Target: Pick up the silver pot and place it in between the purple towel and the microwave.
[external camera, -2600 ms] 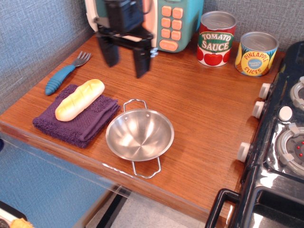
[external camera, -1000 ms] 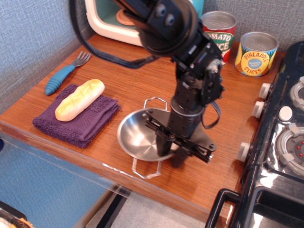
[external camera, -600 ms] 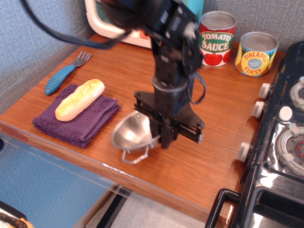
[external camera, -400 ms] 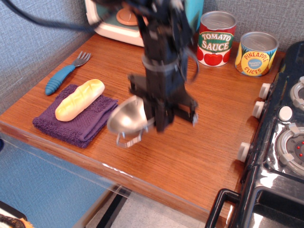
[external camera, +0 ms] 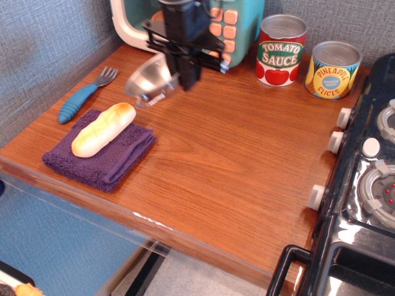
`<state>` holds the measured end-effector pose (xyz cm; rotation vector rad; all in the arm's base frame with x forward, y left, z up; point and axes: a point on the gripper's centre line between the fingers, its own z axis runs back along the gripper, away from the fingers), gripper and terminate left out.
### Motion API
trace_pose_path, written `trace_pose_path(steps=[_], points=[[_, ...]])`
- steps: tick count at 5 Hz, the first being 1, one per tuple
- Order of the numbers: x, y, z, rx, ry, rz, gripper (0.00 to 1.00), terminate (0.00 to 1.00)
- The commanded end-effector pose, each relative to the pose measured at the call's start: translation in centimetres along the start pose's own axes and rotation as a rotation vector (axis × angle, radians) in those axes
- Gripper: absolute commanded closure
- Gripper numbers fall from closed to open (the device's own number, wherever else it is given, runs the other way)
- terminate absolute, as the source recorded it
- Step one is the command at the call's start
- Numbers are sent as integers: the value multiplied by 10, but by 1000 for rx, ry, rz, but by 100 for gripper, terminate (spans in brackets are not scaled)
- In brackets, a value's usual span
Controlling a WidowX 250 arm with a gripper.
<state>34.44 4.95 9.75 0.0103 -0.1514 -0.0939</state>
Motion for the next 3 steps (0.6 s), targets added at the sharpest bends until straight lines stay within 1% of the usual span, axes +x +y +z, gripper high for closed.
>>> trace_pose_path(steps=[1, 3], points=[[44, 53, -17, 81, 0, 105, 100, 0], [52, 57, -41, 136, 56, 136, 100, 0]])
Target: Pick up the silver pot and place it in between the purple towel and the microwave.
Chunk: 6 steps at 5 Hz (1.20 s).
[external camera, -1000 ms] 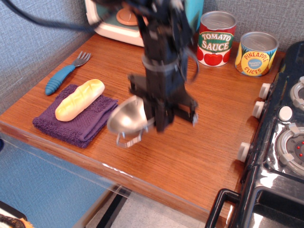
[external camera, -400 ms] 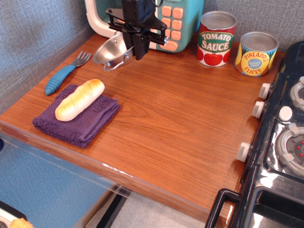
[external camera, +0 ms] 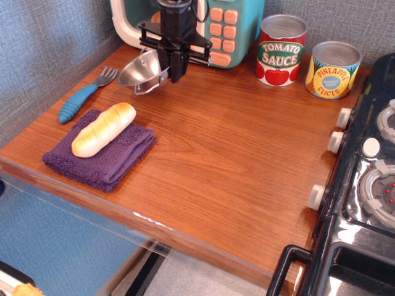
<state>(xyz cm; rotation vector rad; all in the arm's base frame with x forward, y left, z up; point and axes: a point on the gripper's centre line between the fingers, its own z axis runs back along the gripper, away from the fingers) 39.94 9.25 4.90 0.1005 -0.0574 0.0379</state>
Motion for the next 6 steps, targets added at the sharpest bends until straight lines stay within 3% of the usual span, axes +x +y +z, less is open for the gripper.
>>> trace_pose_path(steps=[1, 2, 3, 4, 6], points=[[10, 12, 9, 55, -20, 34, 100, 0], [7, 10, 7, 65, 12, 28, 0, 0], [4, 9, 17, 48, -13, 20, 0, 0], [0, 11, 36, -30, -60, 26, 0, 0], [-36, 24, 52, -77, -113, 28, 0, 0]])
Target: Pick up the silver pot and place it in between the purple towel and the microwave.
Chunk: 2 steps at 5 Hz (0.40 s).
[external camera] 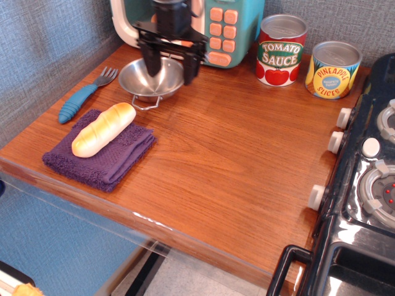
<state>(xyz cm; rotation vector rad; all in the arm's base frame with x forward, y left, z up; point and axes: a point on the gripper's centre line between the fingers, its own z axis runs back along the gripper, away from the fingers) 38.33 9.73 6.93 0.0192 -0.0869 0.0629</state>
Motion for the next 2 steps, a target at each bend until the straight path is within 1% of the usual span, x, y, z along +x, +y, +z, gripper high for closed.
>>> trace_pose_path(steps=[1, 2], points=[[-37, 17, 30, 23, -86, -33, 0, 0], [-42, 17, 25, 54, -78, -48, 0, 0]])
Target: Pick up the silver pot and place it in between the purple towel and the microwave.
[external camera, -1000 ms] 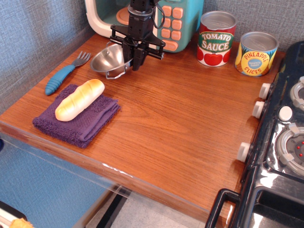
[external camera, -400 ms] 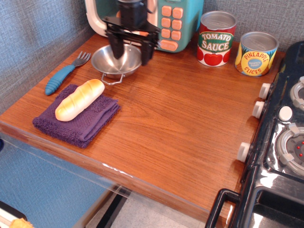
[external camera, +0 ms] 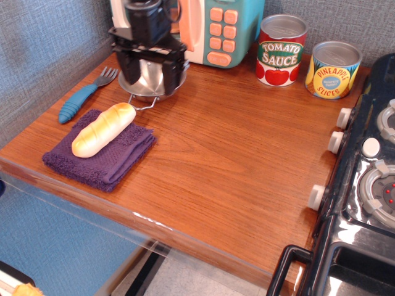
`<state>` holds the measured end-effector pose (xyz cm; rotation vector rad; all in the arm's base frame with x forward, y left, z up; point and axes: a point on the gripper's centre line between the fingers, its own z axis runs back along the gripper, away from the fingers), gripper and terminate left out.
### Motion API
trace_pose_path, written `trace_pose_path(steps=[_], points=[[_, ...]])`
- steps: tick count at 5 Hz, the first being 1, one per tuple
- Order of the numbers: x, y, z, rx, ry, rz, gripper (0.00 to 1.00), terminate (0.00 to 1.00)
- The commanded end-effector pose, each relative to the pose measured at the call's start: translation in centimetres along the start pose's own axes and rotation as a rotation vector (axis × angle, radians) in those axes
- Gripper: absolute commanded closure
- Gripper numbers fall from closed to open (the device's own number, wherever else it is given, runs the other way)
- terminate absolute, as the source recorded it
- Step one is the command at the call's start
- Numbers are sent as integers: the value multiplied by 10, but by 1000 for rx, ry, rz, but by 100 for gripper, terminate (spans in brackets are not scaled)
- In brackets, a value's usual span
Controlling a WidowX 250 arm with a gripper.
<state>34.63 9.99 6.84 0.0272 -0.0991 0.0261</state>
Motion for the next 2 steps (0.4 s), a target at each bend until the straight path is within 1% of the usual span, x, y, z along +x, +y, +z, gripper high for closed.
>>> trace_pose_path(steps=[1, 2], points=[[-5, 12, 22, 49, -65, -11, 0, 0], [-5, 12, 22, 49, -65, -11, 0, 100]])
